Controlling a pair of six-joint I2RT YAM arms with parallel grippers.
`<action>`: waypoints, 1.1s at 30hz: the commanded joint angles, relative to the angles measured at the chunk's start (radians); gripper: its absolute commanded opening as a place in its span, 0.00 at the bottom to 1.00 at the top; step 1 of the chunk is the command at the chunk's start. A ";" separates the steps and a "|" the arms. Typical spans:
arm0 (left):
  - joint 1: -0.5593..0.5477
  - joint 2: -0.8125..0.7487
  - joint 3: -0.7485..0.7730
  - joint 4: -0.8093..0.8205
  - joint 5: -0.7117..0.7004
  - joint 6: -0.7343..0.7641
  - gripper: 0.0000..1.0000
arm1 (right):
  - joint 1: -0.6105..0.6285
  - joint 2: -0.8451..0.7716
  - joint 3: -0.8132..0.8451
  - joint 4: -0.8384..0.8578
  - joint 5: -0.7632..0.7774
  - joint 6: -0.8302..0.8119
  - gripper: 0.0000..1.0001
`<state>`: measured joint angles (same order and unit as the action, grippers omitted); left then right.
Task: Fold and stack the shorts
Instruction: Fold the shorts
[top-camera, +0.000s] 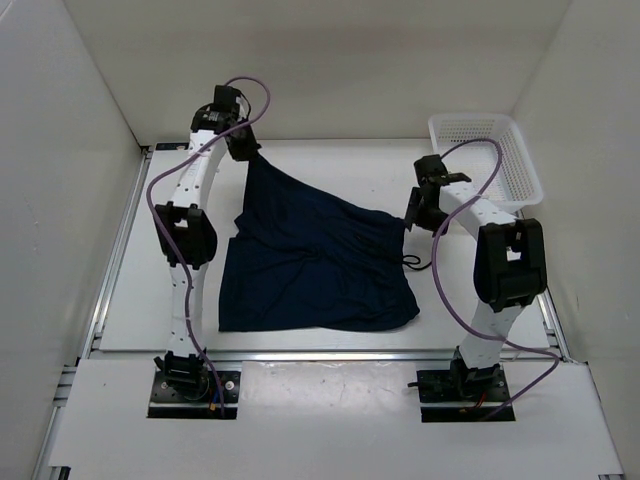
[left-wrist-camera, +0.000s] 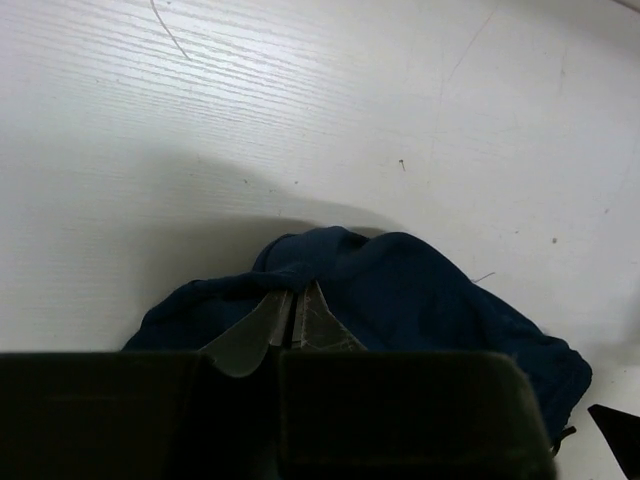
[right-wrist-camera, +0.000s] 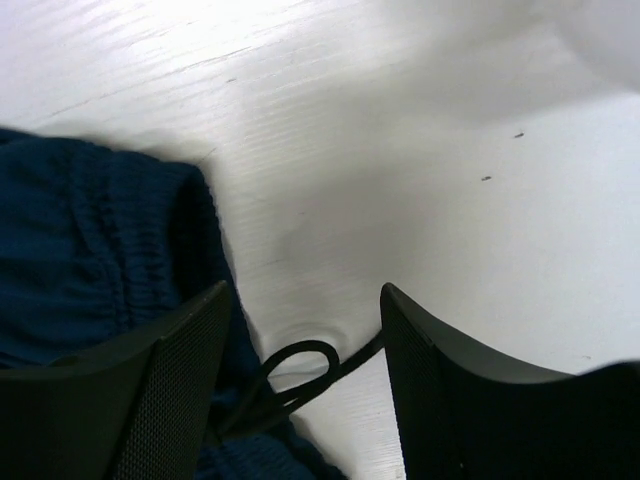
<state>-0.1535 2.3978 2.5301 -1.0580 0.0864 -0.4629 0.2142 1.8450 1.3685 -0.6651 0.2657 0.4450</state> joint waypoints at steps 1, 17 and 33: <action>0.005 0.007 0.045 0.018 0.024 0.018 0.10 | 0.017 -0.027 0.047 -0.034 0.018 -0.087 0.65; 0.066 0.037 0.012 0.018 0.058 0.050 0.10 | 0.063 0.261 0.397 -0.060 -0.151 -0.318 0.72; 0.124 0.047 0.004 0.009 0.108 0.069 0.10 | 0.063 0.367 0.449 -0.070 -0.206 -0.332 0.00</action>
<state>-0.0540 2.4664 2.5122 -1.0538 0.1780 -0.4084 0.2806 2.2402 1.8050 -0.7166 0.0780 0.1013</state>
